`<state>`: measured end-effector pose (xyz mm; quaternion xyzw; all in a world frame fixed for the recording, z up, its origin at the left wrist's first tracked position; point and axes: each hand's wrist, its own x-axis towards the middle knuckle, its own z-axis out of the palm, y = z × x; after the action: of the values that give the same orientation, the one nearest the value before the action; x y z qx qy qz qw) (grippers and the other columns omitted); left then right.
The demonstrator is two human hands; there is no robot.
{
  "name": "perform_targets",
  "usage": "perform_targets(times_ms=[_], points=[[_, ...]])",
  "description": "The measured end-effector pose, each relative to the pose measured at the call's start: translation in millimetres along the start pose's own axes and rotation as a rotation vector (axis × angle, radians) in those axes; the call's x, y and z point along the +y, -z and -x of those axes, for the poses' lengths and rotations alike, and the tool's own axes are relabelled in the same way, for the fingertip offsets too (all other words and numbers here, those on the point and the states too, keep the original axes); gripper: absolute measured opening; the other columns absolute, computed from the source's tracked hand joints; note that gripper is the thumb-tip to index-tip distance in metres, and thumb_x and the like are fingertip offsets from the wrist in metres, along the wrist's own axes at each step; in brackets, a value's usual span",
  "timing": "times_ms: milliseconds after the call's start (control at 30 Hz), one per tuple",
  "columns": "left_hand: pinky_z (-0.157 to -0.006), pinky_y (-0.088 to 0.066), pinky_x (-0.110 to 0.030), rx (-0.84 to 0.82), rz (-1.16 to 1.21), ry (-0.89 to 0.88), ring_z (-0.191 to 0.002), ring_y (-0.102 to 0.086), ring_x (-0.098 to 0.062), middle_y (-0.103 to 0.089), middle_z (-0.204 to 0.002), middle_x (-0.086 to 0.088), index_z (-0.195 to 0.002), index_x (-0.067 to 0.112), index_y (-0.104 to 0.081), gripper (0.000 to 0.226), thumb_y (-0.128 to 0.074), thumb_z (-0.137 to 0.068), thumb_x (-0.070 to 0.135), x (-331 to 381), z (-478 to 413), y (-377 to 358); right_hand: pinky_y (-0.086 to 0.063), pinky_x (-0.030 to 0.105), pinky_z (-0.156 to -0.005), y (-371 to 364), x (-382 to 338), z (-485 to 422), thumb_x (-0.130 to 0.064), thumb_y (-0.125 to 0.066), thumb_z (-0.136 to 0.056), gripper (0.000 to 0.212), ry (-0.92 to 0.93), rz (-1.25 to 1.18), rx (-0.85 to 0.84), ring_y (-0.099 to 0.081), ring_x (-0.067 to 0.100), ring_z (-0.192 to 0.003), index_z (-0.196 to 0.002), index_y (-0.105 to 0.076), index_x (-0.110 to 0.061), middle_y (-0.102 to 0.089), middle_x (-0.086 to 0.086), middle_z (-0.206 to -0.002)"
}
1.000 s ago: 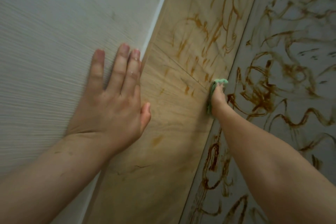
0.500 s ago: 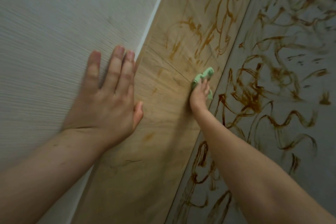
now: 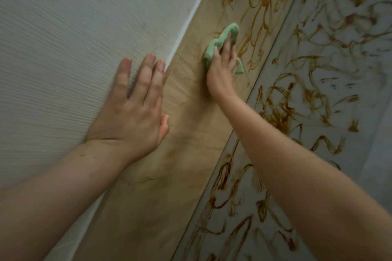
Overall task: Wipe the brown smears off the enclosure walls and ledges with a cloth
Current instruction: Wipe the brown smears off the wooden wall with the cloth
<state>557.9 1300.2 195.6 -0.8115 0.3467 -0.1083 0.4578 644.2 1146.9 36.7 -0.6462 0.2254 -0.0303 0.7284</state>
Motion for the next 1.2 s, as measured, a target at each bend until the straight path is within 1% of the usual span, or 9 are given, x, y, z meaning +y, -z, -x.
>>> perform_targets(times_ms=[67,133,300,433,533,633,800,967,1200], points=[[-0.122,0.007,-0.068,0.0,-0.009,-0.007,-0.156,-0.002,-0.046,-0.006,-0.168,-0.03,-0.156,-0.015,-0.018,0.082,-0.018,-0.102,0.047,0,0,0,-0.001,0.07,-0.122,14,-24,-29,-0.053,-0.017,-0.108,0.06,-0.019,-0.012,0.0,0.009,0.032,-0.158,-0.163,0.004,-0.043,0.008,0.002,-0.173],[-0.122,0.007,-0.068,0.003,-0.013,-0.007,-0.156,-0.003,-0.046,-0.007,-0.168,-0.031,-0.156,-0.016,-0.018,0.082,-0.019,-0.102,0.046,0,0,0,-0.001,0.071,-0.121,6,-41,-15,-0.046,-0.016,-0.11,0.059,0.111,0.05,-0.015,0.012,0.032,-0.158,-0.165,0.003,-0.034,0.01,0.001,-0.173],[-0.123,0.006,-0.067,0.03,-0.012,-0.006,-0.156,-0.008,-0.047,-0.014,-0.166,-0.032,-0.155,-0.016,-0.018,0.083,-0.028,-0.099,0.044,-1,-2,2,0.004,0.055,-0.125,-21,8,99,-0.054,-0.032,-0.108,0.065,0.296,0.114,-0.186,0.023,0.017,-0.156,-0.153,0.014,-0.061,0.023,-0.02,-0.168],[-0.122,0.01,-0.067,0.015,-0.03,0.001,-0.156,-0.006,-0.046,-0.011,-0.167,-0.031,-0.155,-0.017,-0.016,0.083,-0.023,-0.1,0.044,-1,0,3,0.008,0.047,-0.12,-9,22,86,-0.059,-0.035,-0.106,0.061,0.205,0.128,-0.259,0.024,0.017,-0.155,-0.146,0.01,-0.071,0.023,-0.022,-0.166],[-0.121,0.011,-0.068,-0.004,-0.038,-0.013,-0.156,-0.004,-0.046,-0.008,-0.168,-0.03,-0.155,-0.016,-0.021,0.081,-0.019,-0.102,0.045,0,0,3,0.008,0.067,-0.12,4,-15,10,-0.048,-0.021,-0.11,0.058,0.064,0.216,-0.188,0.021,0.025,-0.156,-0.162,0.005,-0.047,0.024,-0.014,-0.169],[-0.119,0.014,-0.069,-0.025,-0.07,-0.015,-0.156,-0.001,-0.046,-0.003,-0.168,-0.03,-0.156,-0.014,-0.021,0.081,-0.013,-0.102,0.046,1,0,2,0.003,0.072,-0.12,17,-51,-38,-0.052,-0.015,-0.11,0.059,-0.092,0.057,-0.069,0.01,0.032,-0.159,-0.162,0.011,-0.044,0.014,-0.002,-0.172],[-0.121,0.012,-0.068,-0.015,-0.052,-0.004,-0.156,-0.004,-0.046,-0.005,-0.167,-0.031,-0.155,-0.016,-0.022,0.08,-0.02,-0.101,0.044,-1,-1,0,0.004,0.065,-0.123,-13,-13,40,-0.056,-0.017,-0.109,0.059,-0.009,0.117,-0.17,0.019,0.022,-0.157,-0.158,0.015,-0.051,0.023,-0.017,-0.169],[-0.123,0.008,-0.067,0.02,-0.028,-0.002,-0.156,-0.007,-0.046,-0.007,-0.167,-0.031,-0.154,-0.016,-0.023,0.08,-0.024,-0.101,0.045,-1,-1,0,-0.002,0.053,-0.126,4,35,87,-0.06,-0.026,-0.107,0.066,-0.183,0.132,-0.361,0.012,0.025,-0.159,-0.156,0.018,-0.055,0.024,-0.014,-0.168],[-0.121,0.01,-0.069,0.008,-0.02,-0.009,-0.155,-0.007,-0.048,-0.007,-0.166,-0.035,-0.151,-0.018,-0.028,0.078,-0.023,-0.103,0.043,-1,0,-5,0.004,0.067,-0.123,21,-77,-31,-0.049,-0.017,-0.111,0.059,0.039,0.131,-0.092,0.01,0.03,-0.159,-0.163,0.008,-0.039,0.013,-0.002,-0.173]])
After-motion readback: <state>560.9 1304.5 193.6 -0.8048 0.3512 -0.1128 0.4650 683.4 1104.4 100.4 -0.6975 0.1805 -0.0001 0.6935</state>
